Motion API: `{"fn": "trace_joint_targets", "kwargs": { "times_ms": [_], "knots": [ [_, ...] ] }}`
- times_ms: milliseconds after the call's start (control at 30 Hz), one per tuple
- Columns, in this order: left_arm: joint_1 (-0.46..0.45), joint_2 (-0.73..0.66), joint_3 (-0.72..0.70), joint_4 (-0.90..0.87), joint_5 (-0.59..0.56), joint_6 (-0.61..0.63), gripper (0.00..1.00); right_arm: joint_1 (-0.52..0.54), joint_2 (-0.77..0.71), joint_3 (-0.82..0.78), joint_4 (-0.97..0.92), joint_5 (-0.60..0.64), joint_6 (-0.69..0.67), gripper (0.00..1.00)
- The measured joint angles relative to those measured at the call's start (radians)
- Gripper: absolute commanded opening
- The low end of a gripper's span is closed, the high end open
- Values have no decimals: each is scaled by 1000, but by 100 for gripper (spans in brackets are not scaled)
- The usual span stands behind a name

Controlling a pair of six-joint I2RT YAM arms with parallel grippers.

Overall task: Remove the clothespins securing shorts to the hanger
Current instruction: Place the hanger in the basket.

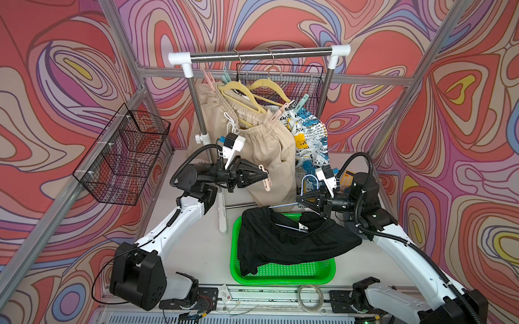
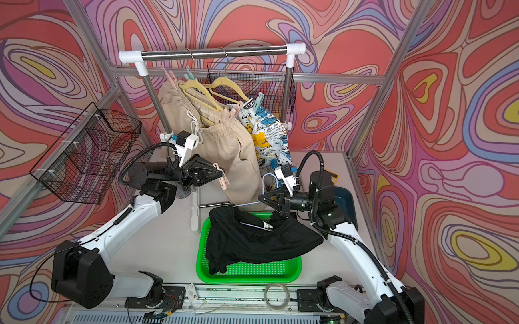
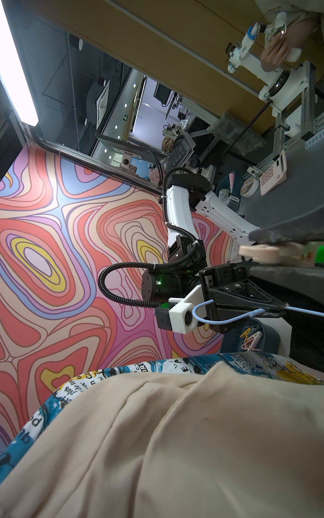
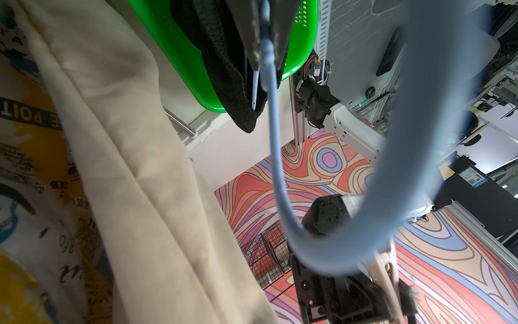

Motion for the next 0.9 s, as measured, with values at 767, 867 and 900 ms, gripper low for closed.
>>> {"fn": "trace_joint_targets", "kwargs": {
  "times_ms": [767,867,900],
  "knots": [
    [-227,-21,192,-824,-146,610,0,11,36,8,-82,55,-27,0],
    [-259,-31,238,-907,-163,680,0,19,42,-6,-100,80,-32,0],
    [-266,-31,248,-919,-170,693,0,23,47,-14,-102,90,-34,0]
  ]
}}
